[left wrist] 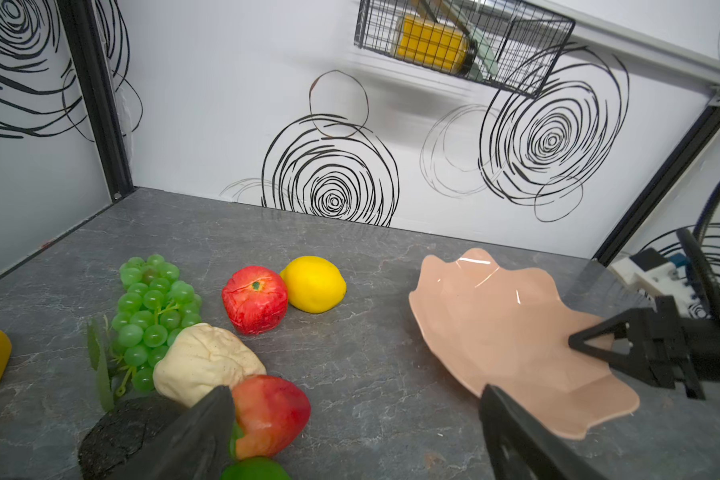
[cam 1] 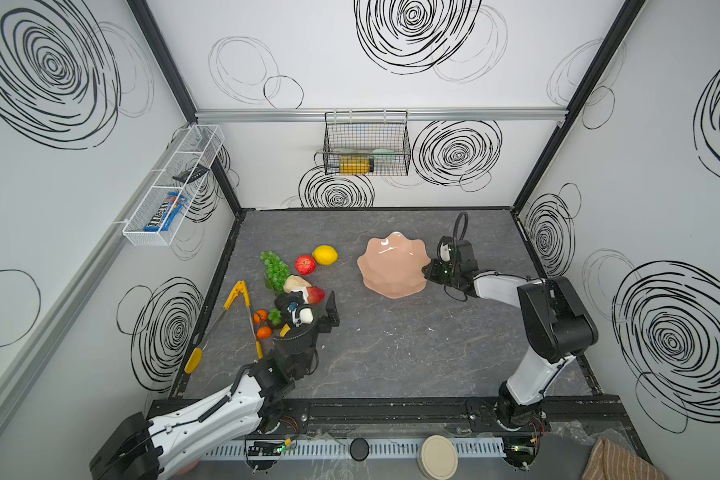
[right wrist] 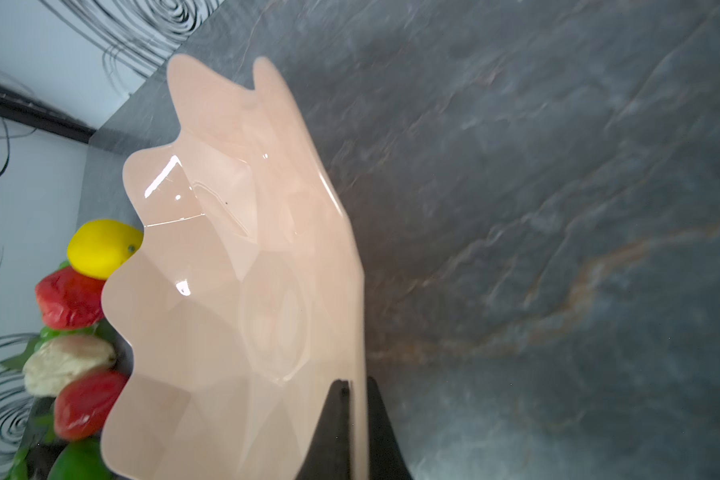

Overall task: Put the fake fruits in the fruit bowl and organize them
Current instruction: 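Drag the pink bowl toward the fruit pile with the right gripper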

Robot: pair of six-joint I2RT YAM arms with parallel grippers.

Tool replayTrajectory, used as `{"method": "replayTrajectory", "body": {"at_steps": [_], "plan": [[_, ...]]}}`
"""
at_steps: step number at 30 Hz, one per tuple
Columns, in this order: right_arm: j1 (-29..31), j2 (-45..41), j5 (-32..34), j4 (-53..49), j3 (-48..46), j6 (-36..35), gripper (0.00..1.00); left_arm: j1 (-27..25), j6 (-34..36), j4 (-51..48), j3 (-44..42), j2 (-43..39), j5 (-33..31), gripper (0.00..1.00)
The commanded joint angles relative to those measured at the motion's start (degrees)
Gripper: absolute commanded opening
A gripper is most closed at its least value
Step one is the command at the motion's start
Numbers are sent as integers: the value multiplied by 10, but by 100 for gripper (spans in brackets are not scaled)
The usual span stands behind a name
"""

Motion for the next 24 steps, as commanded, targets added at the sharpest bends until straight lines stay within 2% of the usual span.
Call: {"method": "replayTrajectory", "body": {"at_steps": [1,10,21,24], "plan": [[19,-64,-25,-14,-44,-6,7,0,-17,0,-11,-22,-19,96],[100,-190,-25,-54,-153,24,7,0,-23,0,-21,-38,-36,96],[123,-254,5,-87,-200,31,8,1,-27,7,-20,-24,-32,96],[131,-262,17,-76,-220,36,13,2,-29,4,-19,-19,-35,96]]}}
